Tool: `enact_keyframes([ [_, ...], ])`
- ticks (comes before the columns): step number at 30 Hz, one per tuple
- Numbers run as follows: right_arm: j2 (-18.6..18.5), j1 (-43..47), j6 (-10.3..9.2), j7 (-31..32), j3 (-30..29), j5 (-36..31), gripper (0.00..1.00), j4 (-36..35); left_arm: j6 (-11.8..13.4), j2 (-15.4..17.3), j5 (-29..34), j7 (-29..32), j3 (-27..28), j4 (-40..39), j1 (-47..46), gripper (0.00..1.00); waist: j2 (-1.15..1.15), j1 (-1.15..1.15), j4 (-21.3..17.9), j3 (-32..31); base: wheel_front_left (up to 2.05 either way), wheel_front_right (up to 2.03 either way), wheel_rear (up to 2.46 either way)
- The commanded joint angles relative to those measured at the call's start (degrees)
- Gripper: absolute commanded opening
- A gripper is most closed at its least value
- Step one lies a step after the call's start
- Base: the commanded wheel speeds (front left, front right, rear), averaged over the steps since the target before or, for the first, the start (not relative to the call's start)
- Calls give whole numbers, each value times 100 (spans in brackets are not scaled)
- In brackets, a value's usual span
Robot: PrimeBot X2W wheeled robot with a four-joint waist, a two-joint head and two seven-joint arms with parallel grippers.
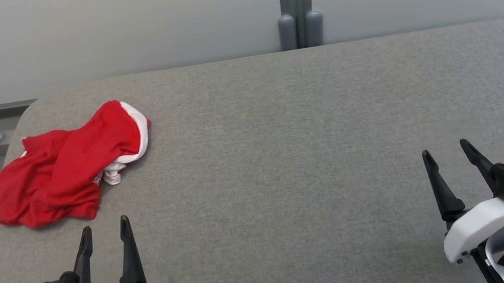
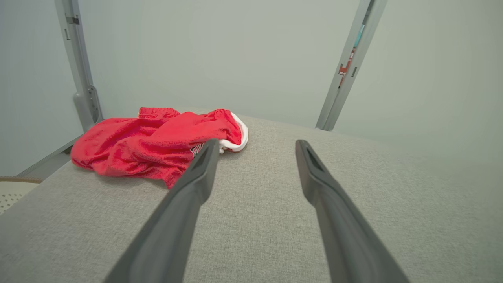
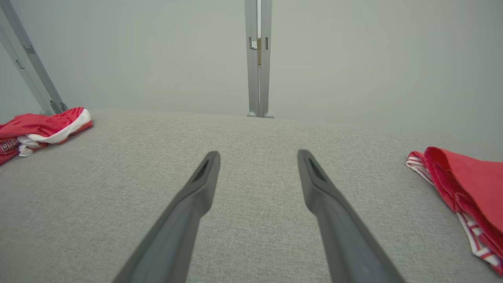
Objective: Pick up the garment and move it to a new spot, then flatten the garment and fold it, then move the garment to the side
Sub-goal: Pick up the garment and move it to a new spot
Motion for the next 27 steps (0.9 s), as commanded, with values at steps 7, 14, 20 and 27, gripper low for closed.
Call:
enact_keyframes([
  [7,28,46,-11,-23,102,65,100,69,-10,39,-53,2,100,10,96,100,0,0,937,-120,0,0,0],
  [14,32,-25,-11,-44,317,121,100,175,-10,60,-34,2,173,43,194,100,0,0,1311,-284,0,0,0],
  [20,56,-28,-11,-52,490,152,100,236,-11,96,-46,2,235,50,262,100,0,0,1404,-355,0,0,0],
  [27,67,-27,-11,-69,553,173,100,256,-11,66,-19,2,265,59,289,100,0,0,1419,-359,0,0,0],
])
